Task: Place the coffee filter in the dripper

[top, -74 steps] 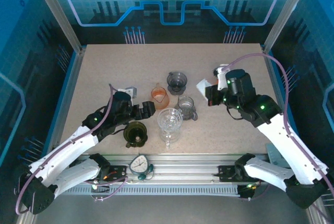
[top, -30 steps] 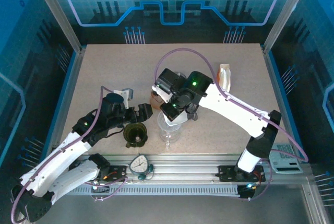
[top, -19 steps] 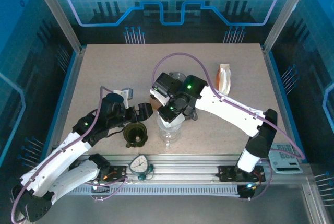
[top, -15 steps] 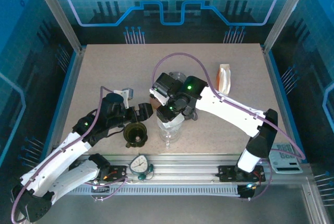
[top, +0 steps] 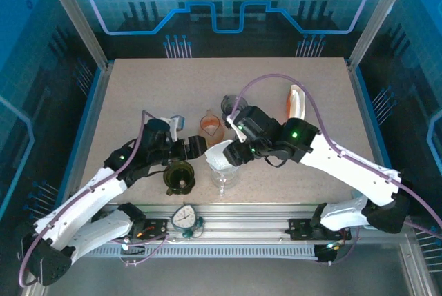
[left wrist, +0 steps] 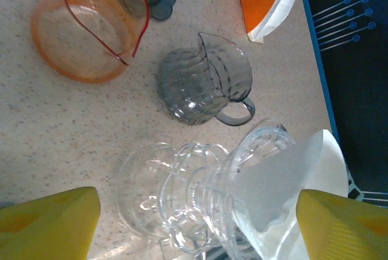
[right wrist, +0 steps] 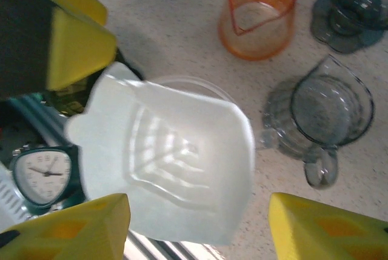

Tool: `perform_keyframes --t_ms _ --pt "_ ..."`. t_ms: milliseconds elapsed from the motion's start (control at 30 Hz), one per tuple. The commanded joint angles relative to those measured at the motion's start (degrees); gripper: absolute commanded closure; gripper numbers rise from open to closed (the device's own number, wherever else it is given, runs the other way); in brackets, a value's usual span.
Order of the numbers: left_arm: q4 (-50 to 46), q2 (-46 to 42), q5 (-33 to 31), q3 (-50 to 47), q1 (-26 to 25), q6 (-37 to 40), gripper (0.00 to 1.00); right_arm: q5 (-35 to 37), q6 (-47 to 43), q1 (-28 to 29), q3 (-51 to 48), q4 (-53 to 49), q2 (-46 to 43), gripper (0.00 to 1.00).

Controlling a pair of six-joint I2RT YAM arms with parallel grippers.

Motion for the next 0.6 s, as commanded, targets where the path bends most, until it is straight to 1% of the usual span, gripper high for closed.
perform_keyframes --t_ms 0,67,133,300,333,367,433,467,567 --pt "0.5 1.5 3.9 3.8 -1.1 1.1 0.21 4.5 2.4 -0.8 -4.0 4.1 -2.0 0.38" --pt "-1.3 2.1 3.1 4.5 -2.0 1.8 0.26 4.6 2.4 -1.1 -5.9 5.3 -2.9 0.42" --pt "-2.1 2.2 2.8 4.3 -2.4 1.9 0.28 4.6 2.1 -1.3 -7.1 6.2 -3.1 0.48" --pt "-0.2 2.6 4.7 2.7 -3.1 0.5 0.35 4.3 0.9 -1.4 -8.3 7.9 -2.3 0.65" --pt "0.3 2.8 4.9 2.4 -3.3 0.1 0.39 4.4 0.8 -1.5 -8.5 8.2 -2.1 0.69" --pt "0.9 3.1 4.9 2.1 -3.6 -0.3 0.45 4.4 0.7 -1.4 -8.6 8.5 -1.9 0.72" --pt "1.7 3.5 5.0 1.4 -3.7 -1.0 0.55 4.5 0.4 -1.3 -8.7 8.8 -1.6 0.75" --pt "2.2 3.7 5.0 1.0 -3.7 -1.2 0.57 4.8 0.3 -1.3 -8.7 8.8 -1.4 0.77" --pt "4.0 4.1 5.7 0.0 -3.7 -1.9 0.57 5.4 0.1 -1.0 -8.7 8.9 -1.1 0.82"
